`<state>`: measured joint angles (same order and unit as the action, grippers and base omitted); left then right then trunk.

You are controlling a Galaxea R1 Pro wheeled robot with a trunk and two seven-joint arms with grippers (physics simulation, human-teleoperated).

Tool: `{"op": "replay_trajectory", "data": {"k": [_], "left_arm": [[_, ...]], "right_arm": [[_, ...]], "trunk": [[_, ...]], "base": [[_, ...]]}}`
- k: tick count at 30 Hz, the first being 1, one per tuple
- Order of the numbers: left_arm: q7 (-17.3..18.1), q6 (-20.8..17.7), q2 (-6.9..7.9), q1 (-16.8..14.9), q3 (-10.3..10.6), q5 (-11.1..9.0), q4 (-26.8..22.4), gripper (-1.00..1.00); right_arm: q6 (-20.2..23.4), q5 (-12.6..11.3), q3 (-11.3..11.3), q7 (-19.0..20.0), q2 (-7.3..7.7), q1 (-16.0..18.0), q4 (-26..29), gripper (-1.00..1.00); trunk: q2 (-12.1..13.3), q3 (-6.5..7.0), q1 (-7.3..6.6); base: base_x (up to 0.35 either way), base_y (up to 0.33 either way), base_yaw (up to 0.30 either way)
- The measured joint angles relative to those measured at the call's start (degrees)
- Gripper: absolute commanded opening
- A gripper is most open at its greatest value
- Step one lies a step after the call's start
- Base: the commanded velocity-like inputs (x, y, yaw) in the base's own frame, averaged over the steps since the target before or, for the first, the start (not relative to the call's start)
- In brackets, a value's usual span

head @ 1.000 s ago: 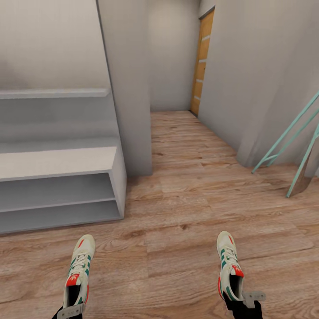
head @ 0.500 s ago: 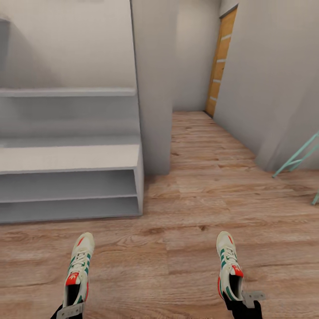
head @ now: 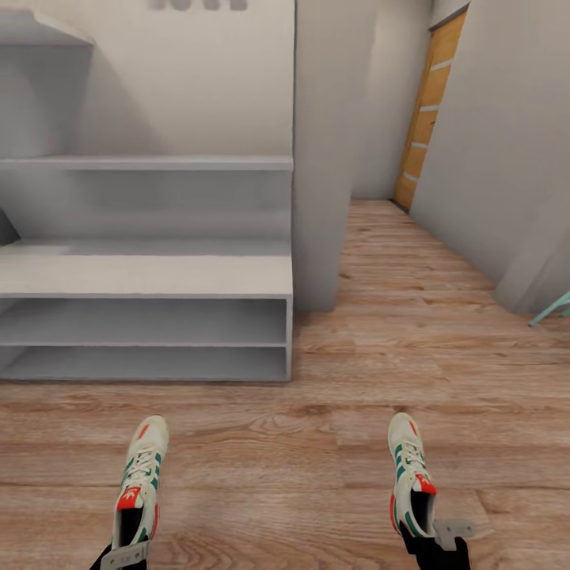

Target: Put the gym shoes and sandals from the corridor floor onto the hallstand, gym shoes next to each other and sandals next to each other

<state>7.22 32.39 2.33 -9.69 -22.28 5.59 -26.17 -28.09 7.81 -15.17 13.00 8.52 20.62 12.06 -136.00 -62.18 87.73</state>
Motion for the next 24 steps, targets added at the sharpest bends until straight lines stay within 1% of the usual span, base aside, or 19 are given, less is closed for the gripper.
{"op": "replay_trajectory", "data": {"k": [2, 6, 16, 24], "left_arm": [[0.0, 0.0, 0.0, 0.0, 0.0, 0.0, 0.0, -1.0], [0.0, 0.0, 0.0, 0.0, 0.0, 0.0, 0.01, -1.0], [0.01, 0.0, 0.01, -0.02, -0.01, -0.02, 0.02, -1.0], [0.0, 0.0, 0.0, -0.01, 0.0, -0.03, 0.0, -1.0]], "right_arm": [[0.0, 0.0, -0.02, 0.0, 0.01, 0.0, 0.0, -1.0], [0.0, 0.0, -0.04, 0.0, 0.08, 0.0, 0.0, -1.0], [0.0, 0.0, -0.05, 0.0, 0.11, -0.02, 0.02, -1.0], [0.0, 0.0, -0.05, 0.0, 0.22, 0.0, 0.05, -1.0]], "trunk": [[0.0, 0.0, 0.0], [0.0, 0.0, 0.02], [0.0, 0.0, 0.02], [0.0, 0.0, 0.02]], "base": [[0.0, 0.306, 0.001], [-0.195, 0.256, 0.0], [-0.232, 0.24, -0.235], [-0.207, 0.252, -0.063]]}}
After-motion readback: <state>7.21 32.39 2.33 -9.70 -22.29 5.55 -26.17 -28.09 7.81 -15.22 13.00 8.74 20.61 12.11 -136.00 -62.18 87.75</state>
